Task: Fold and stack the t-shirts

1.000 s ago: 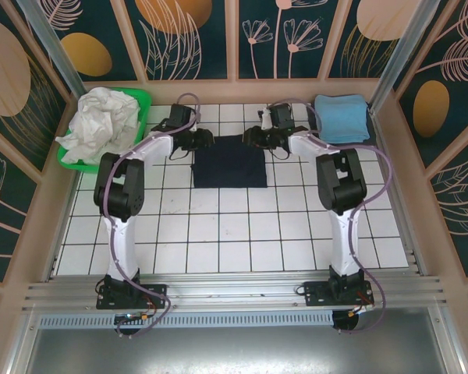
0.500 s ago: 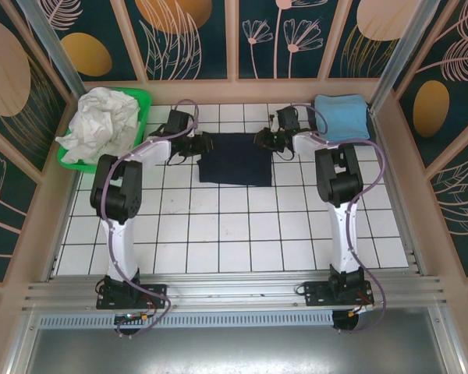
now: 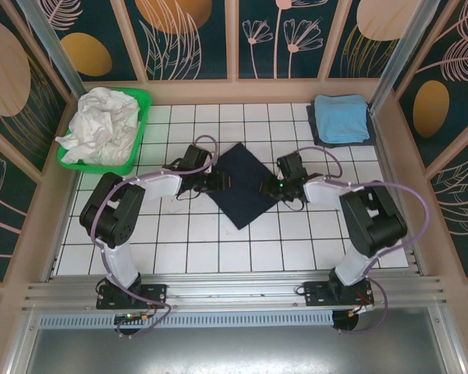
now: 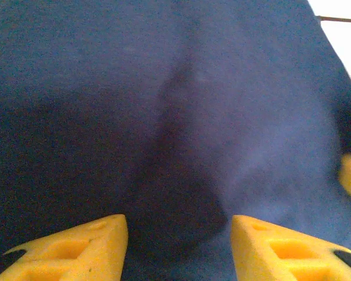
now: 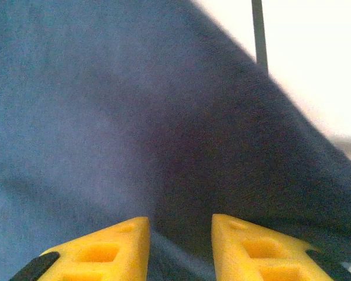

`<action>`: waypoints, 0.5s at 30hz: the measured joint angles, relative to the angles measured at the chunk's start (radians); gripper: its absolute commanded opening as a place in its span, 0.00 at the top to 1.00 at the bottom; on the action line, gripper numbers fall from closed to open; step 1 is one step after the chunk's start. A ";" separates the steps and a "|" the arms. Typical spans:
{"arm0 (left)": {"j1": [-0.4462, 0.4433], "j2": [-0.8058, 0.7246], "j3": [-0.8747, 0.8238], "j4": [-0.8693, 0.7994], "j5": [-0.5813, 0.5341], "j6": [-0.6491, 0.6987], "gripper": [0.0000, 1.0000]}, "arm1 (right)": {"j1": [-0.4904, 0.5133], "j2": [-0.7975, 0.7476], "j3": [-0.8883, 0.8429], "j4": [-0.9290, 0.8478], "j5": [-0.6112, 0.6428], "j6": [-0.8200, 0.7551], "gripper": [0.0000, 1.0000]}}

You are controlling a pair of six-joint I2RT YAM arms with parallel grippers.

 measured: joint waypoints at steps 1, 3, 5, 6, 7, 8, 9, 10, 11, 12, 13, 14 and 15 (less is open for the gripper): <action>0.001 0.020 0.025 -0.013 -0.007 0.006 0.51 | 0.009 -0.042 -0.022 -0.024 0.006 0.007 0.60; 0.003 0.071 0.105 -0.041 -0.027 0.023 0.52 | 0.005 -0.106 -0.038 -0.057 0.024 0.011 0.60; 0.009 0.134 0.198 -0.062 -0.039 0.042 0.52 | -0.014 -0.129 -0.022 -0.055 0.037 0.003 0.61; 0.013 0.172 0.248 -0.071 -0.046 0.054 0.52 | -0.025 -0.119 0.000 -0.053 0.046 -0.007 0.62; 0.018 0.200 0.287 -0.079 -0.051 0.065 0.51 | -0.035 -0.095 0.031 -0.051 0.053 -0.016 0.62; 0.022 0.224 0.322 -0.088 -0.056 0.077 0.50 | -0.041 -0.068 0.059 -0.047 0.058 -0.019 0.63; 0.025 0.244 0.353 -0.097 -0.058 0.088 0.49 | -0.046 -0.033 0.087 -0.037 0.063 -0.027 0.63; 0.029 0.261 0.380 -0.104 -0.060 0.099 0.47 | -0.048 0.005 0.109 -0.023 0.066 -0.032 0.63; 0.031 0.275 0.402 -0.107 -0.061 0.109 0.46 | -0.050 0.033 0.117 -0.009 0.065 -0.035 0.63; 0.034 0.289 0.425 -0.111 -0.060 0.121 0.44 | -0.048 0.059 0.115 0.001 0.064 -0.035 0.63; 0.037 0.302 0.447 -0.119 -0.060 0.131 0.43 | -0.044 0.076 0.106 0.004 0.064 -0.035 0.63; 0.040 0.314 0.469 -0.128 -0.060 0.139 0.42 | -0.037 0.085 0.092 0.008 0.064 -0.033 0.64; 0.042 0.327 0.493 -0.139 -0.058 0.147 0.41 | -0.027 0.089 0.072 0.016 0.064 -0.028 0.64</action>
